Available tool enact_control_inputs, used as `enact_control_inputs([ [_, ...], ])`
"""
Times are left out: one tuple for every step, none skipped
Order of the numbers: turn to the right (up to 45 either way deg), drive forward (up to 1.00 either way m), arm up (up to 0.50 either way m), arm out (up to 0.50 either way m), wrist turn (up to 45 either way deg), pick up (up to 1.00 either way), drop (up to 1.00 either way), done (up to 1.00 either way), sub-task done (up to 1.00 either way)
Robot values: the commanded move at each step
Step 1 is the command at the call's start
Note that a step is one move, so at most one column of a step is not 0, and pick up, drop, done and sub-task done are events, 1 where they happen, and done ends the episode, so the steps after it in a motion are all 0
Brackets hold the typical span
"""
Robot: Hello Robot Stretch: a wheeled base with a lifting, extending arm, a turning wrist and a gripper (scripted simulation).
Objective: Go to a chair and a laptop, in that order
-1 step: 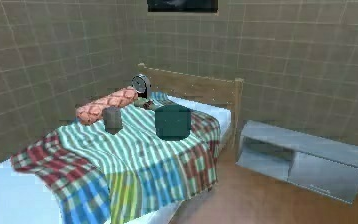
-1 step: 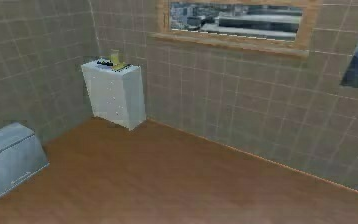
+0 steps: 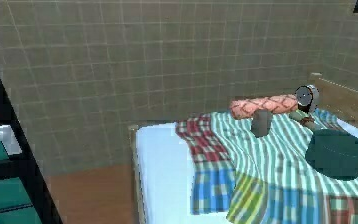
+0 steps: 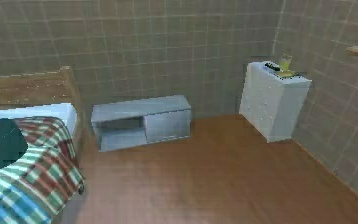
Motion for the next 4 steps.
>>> enact_control_inputs([
  [-45.0,0.0,0.0,0.0,0.0,0.0,0.0,0.0,0.0],
  [-45.0,0.0,0.0,0.0,0.0,0.0,0.0,0.0,0.0],
  [-9.0,0.0,0.0,0.0,0.0,0.0,0.0,0.0,0.0],
  [0.0,0.3,0.0,0.0,0.0,0.0,0.0,0.0,0.0],
])
